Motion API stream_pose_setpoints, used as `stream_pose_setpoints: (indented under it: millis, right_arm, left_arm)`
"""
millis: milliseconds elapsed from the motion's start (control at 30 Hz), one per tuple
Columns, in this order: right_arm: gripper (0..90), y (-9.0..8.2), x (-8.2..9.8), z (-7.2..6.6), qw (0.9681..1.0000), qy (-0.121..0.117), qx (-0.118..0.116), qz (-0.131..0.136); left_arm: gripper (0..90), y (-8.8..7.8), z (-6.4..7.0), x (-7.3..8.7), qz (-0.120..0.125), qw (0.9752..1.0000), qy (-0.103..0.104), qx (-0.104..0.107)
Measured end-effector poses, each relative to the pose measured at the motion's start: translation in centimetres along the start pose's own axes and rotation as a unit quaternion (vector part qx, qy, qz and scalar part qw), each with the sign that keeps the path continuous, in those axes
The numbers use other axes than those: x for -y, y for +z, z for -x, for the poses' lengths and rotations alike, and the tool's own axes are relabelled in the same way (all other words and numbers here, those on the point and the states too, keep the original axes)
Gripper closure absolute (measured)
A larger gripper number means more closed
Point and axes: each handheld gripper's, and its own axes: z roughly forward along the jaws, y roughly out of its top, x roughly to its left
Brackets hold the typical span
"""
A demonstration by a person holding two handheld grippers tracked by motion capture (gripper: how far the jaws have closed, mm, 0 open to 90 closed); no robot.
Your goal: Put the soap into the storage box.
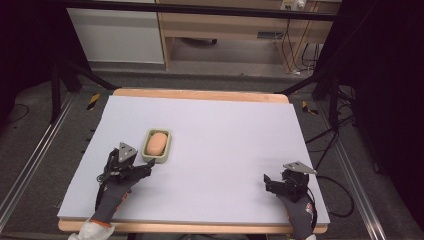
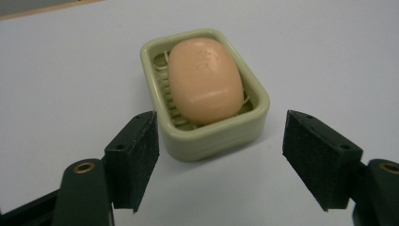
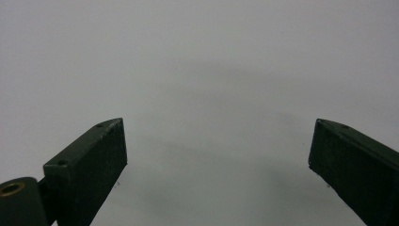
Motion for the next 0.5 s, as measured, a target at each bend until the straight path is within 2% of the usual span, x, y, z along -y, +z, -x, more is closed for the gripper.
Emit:
stream_pose_setpoints:
  millis: [200, 367, 500]
  right_arm:
    - [5.1, 0.0, 0.0, 0.0, 1.0, 0.002, 0.004, 0.001]
    - [5.1, -0.2, 0.0, 0.1, 1.0, 0.002, 0.004, 0.005]
    - [5.1, -0.2, 0.1, 0.1, 1.0, 0.006, 0.005, 0.005]
  left_arm:
    - [24.6, -0.2, -0.6, 2.0, -0.015, 0.9999, 0.001, -0.006]
    - [24.5, -0.5, -0.9, 2.5, -0.013, 0.9999, -0.002, -0.007]
    - [23.3, -0.7, -1.4, 2.7, -0.012, 0.9998, -0.013, -0.007]
